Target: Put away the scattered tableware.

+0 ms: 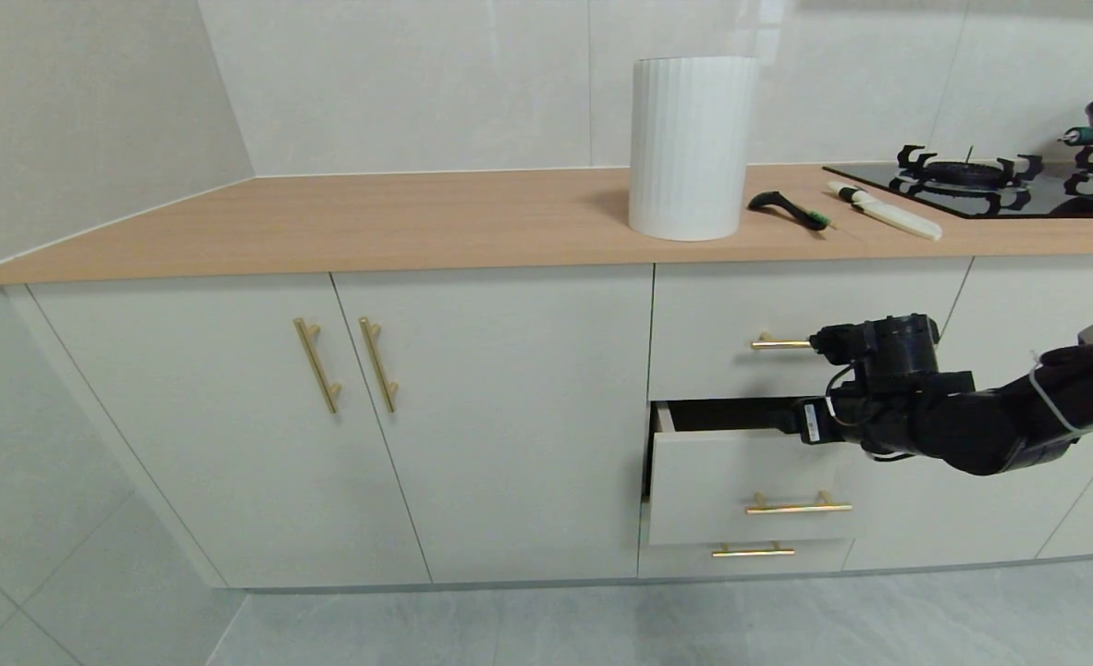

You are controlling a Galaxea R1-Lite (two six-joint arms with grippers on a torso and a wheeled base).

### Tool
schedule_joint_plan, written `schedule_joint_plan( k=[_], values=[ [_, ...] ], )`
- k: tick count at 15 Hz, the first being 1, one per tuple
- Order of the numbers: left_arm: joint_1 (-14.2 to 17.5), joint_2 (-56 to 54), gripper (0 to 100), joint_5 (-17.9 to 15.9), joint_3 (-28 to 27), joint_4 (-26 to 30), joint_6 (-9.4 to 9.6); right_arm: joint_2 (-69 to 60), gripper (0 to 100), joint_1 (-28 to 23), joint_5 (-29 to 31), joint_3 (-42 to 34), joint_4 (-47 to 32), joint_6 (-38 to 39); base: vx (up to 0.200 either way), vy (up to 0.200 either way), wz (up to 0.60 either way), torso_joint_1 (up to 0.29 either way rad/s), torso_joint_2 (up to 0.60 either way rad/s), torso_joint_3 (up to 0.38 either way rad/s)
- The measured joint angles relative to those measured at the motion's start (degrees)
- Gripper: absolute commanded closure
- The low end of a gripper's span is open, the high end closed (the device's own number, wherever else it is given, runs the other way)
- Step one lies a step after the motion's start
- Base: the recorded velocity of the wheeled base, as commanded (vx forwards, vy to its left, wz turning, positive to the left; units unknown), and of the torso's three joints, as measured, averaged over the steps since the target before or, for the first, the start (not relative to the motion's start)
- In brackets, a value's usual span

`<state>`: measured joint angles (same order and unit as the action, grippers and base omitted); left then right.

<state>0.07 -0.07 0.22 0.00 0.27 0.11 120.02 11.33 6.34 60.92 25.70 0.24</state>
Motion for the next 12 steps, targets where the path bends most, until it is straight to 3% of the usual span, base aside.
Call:
schedule_joint_plan(
  k=[5, 12],
  values=[
    [0.00, 0.00, 0, 0.00, 0.00, -0.02, 0.02, 4.02, 0, 0.09, 1.24, 0.79, 6.18, 0.51, 0.000, 0.000, 0.00, 0.000, 0.00, 0.000],
    [0.00, 0.00, 0, 0.02, 0.00, 0.00, 0.00, 7.90, 0, 0.24, 3.54, 2.45, 6.22, 0.44, 0.000, 0.000, 0.00, 0.000, 0.00, 0.000]
  ],
)
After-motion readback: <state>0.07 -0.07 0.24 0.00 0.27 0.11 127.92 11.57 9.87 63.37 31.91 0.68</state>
